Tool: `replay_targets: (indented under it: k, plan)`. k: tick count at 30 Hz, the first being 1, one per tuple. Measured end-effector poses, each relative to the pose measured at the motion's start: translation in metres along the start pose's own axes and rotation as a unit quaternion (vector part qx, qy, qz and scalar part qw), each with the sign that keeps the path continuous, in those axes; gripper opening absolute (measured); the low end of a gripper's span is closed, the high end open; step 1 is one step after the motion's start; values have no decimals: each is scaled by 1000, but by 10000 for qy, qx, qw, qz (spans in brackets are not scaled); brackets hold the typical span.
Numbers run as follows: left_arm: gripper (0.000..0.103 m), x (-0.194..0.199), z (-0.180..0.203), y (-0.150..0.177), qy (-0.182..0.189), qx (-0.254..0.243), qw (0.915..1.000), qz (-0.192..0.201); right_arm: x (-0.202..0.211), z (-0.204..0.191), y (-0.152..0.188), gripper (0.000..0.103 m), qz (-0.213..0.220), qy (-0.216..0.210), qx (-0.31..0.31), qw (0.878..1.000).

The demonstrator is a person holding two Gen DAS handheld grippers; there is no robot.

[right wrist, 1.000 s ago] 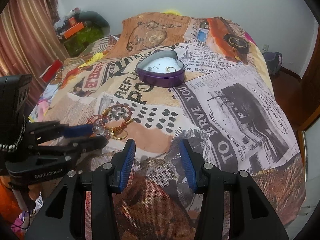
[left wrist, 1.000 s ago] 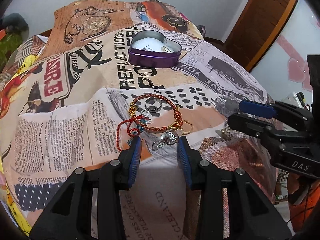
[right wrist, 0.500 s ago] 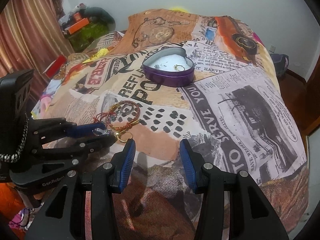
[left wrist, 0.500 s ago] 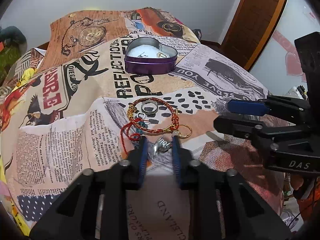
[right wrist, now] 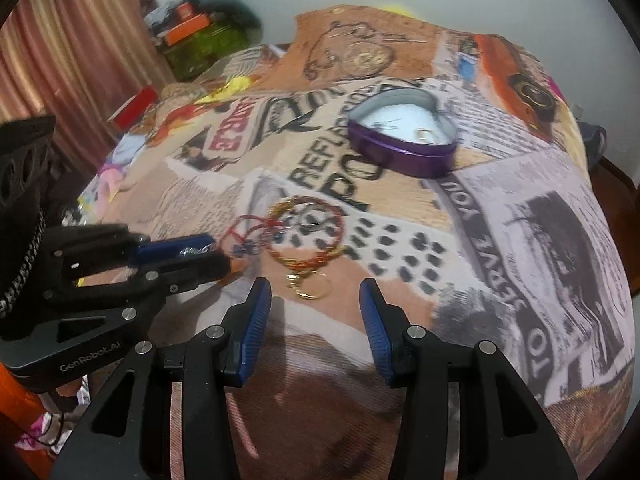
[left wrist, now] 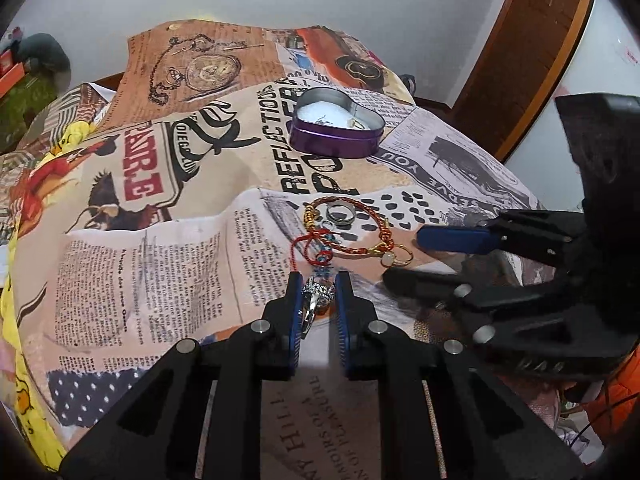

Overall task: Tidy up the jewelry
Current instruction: 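Grasp a silver charm with the left gripper while the right gripper grasps another gold ring, then carry the silver charm and gold ring over the heart tin with both grippers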

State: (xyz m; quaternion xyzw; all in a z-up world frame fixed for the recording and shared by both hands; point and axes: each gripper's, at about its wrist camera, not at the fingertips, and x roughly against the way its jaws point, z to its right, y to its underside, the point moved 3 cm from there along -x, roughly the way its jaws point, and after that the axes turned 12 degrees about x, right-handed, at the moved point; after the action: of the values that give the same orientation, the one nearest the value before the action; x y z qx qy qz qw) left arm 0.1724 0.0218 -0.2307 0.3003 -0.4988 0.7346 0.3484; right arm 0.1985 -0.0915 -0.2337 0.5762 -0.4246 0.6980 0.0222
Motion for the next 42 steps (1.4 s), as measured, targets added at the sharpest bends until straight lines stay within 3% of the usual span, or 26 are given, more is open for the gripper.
replay_targets:
  k: [4, 10, 13, 16, 26, 28, 30, 31, 36, 37, 40, 42]
  plan:
    - [14, 2, -1, 0, 23, 35, 10000, 20, -12, -12, -4, 40, -164, 92, 267, 9995]
    - [14, 9, 1, -3, 3, 21, 9999, 129, -13, -10, -3, 17, -203, 60, 300, 9993]
    - [14, 14, 3, -4, -17, -7, 9998, 194, -13, -12, -3, 17, -199, 65, 327, 9992]
    - [14, 21, 6, -6, -40, -26, 9996, 268, -9, -13, -4, 7, -149, 45, 312, 9994]
    - [14, 32, 10, -7, -101, -49, 9991, 408, 7, -7, -1, 7, 50, 87, 113, 9999]
    - [14, 30, 9, -6, -100, -35, 9992, 390, 4, -6, -1, 14, -72, -53, 31, 10000]
    - [14, 30, 8, -6, -92, -31, 9992, 386, -1, -5, -1, 41, -202, -188, -63, 9996]
    - [14, 30, 7, -5, -89, -28, 9992, 388, -2, -4, -2, 45, -183, -161, -96, 9997]
    - [14, 31, 2, -6, -117, 19, 9991, 402, -14, -10, -8, 44, -214, -31, 104, 9997]
    - [14, 31, 1, -6, -116, 40, 9991, 408, -17, -11, -8, 41, -246, 4, 161, 9996]
    - [14, 32, -1, -6, -112, 88, 9990, 417, -20, -11, -10, 17, -264, 64, 318, 9991]
    - [14, 32, -1, -6, -110, 92, 9990, 421, -21, -8, -10, 17, -271, 24, 318, 9991]
